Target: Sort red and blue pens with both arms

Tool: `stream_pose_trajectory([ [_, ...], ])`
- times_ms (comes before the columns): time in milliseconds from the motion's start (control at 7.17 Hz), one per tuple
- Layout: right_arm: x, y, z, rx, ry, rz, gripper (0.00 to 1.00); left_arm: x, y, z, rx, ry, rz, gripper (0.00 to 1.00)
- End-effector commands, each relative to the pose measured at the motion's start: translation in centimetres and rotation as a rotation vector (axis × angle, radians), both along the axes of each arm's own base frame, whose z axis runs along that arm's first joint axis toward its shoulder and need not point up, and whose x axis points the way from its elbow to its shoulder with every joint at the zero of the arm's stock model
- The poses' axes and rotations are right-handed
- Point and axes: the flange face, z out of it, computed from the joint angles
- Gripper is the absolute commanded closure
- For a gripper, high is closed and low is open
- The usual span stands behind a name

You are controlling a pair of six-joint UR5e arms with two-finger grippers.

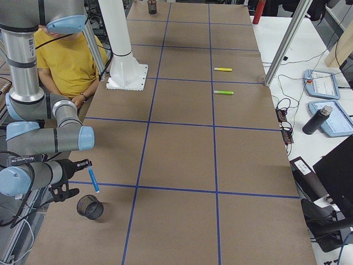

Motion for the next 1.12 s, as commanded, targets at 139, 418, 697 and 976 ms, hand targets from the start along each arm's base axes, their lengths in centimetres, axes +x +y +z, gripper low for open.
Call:
stream_pose_trajectory([
  [139,-0.3,2.5,3.7,-0.076,-0.121,0.066,1.00,0.1,0.1,0.0,0.004,0.014,0.002,0.00],
  [418,-1.2,2.9,5.4,-0.098,-0.167,0.080,1.00,0.1,0.5,0.2,0.001,0.014,0.002,0.00],
  [697,-1.1,2.9,8.1,-0.093,-0.165,0.081,1.00,0.1,0.5,0.0,0.013,0.014,0.002,0.00],
  [976,-1.4,3.1,9.8,-0.092,-0.148,0.082,1.00,0.1,0.4,-0.1,0.021,0.014,0.002,0.00],
])
